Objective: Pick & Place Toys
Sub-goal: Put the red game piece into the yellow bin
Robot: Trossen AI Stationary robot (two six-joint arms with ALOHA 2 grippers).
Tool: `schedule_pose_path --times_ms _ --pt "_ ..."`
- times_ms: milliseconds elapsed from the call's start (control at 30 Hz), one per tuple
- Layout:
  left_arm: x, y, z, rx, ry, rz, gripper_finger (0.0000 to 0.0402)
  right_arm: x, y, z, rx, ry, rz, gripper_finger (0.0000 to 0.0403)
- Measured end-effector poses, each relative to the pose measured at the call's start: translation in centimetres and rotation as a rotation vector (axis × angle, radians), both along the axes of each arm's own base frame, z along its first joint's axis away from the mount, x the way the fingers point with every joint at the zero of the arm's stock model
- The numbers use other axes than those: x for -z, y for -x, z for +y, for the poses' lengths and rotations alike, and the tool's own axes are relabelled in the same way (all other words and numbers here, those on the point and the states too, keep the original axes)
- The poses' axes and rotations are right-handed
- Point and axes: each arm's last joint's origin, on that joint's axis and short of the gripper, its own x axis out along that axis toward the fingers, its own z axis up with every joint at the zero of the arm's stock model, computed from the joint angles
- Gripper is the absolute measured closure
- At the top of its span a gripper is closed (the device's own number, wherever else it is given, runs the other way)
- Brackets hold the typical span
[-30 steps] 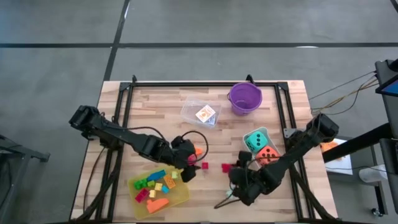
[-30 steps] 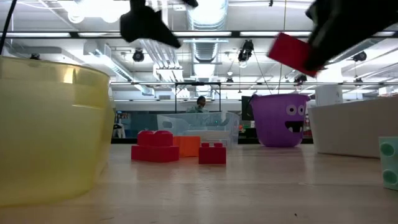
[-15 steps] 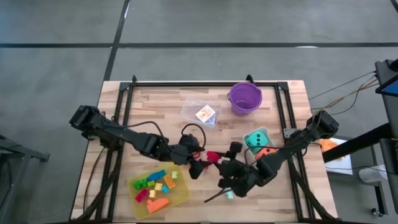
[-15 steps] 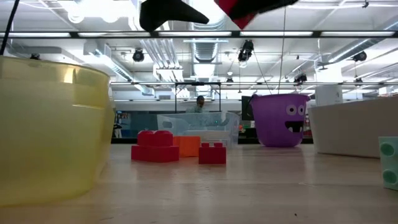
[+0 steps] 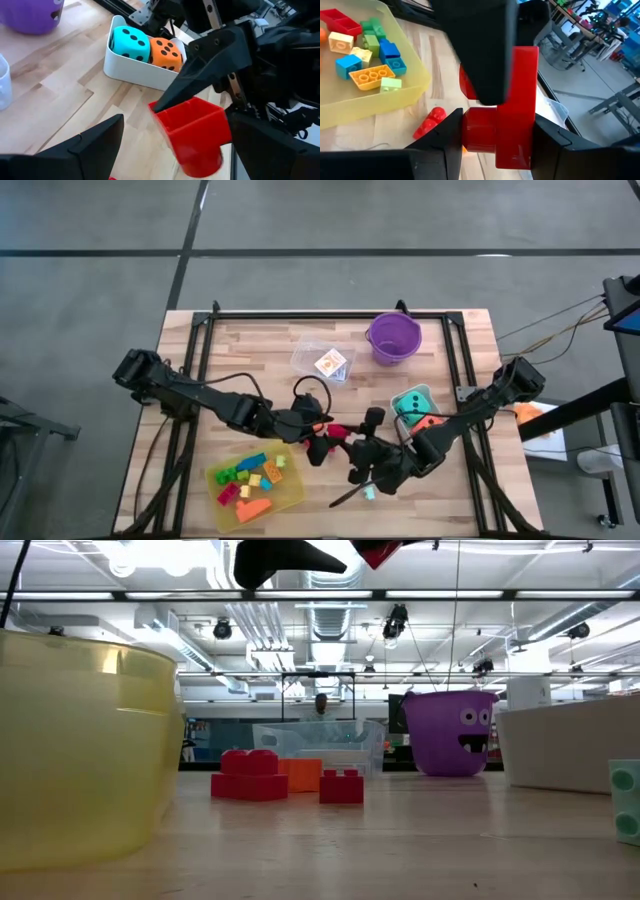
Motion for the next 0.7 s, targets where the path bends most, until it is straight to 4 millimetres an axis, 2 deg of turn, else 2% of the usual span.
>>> schedule_pose_path --times_ms 200,300,467,700 --pt "0.3 -0.4 0.8 -0.025 0.000 0.008 0.0046 0.0 -0.1 -0.1 -0.016 -0.014 0.008 0.0248" --pt "0.5 -0.6 1.1 -0.041 0.010 0.009 0.0061 0.0 -0.1 -0.1 -0.019 -0.005 0.013 0.0248" --pt "1.3 -1.2 0.9 -0.031 0.019 0.015 0.0121 0.1 -0.2 -0.3 -0.020 0.010 0.025 0.0248" --pt "1.3 -1.3 0.9 0.003 0.042 0.017 0.0223 0.1 -0.3 -0.5 -0.015 0.017 0.030 0.0248"
